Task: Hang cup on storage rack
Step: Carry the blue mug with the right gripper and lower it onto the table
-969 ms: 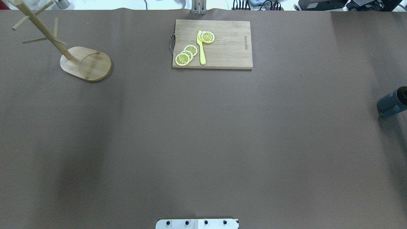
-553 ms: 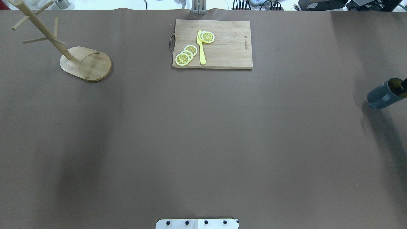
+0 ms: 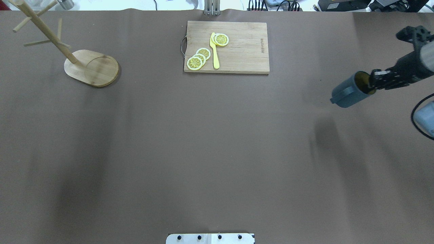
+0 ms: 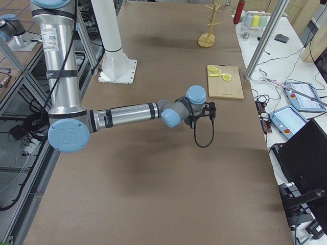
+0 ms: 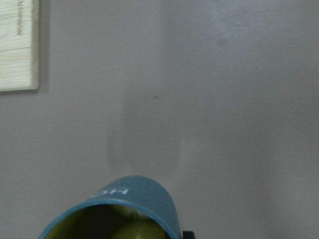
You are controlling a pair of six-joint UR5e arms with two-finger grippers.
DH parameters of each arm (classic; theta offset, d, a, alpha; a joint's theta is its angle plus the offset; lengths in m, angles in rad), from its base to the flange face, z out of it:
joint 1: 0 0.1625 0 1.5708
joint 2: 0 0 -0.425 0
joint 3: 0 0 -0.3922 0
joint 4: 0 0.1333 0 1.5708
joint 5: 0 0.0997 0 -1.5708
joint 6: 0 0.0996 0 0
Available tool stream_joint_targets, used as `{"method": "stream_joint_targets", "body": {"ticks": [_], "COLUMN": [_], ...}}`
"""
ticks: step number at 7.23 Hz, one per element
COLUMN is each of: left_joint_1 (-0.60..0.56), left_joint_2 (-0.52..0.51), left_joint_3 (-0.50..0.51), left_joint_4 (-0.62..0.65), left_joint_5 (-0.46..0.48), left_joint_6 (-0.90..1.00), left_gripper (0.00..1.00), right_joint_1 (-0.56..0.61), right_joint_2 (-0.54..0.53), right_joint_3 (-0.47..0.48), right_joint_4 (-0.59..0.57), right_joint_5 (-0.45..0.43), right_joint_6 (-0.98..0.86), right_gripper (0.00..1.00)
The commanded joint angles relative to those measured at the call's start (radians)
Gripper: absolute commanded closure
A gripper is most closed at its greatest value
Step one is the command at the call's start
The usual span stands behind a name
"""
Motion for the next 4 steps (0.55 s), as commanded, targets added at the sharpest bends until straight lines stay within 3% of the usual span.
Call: {"method": "stream_joint_targets", "body": {"ticks": [1, 2, 3, 4], "left_joint_1": [0.000, 0.000, 0.000, 0.000], "left_joint_2": [0.000, -0.002, -0.002, -0.003], "left_joint_3": [0.015, 0.020, 0.020, 0.020], "left_joint_4": [-0.006, -0.006, -0.006, -0.004], "left_joint_5": [0.002, 0.000, -0.002, 0.000], "left_joint_6": [0.000, 0.000, -0.002, -0.002], "left_gripper": [0.02, 0.02, 0.02, 0.02], "right_joint_1": [-0.267, -0.402, -0.493, -0.532], "right_joint_2": [0.177, 0.279, 0.388, 0.473], "right_joint_3": [0.070, 0.057, 0.047, 0.032], "right_joint_4": [-0.005, -0.012, -0.107, -0.205], "right_joint_5": [-0.209, -0.362, -0.492, -0.515], "right_joint_6": [0.389, 0.527, 0.573, 0.575], "right_gripper": [1.00, 1.00, 1.00, 1.00]}}
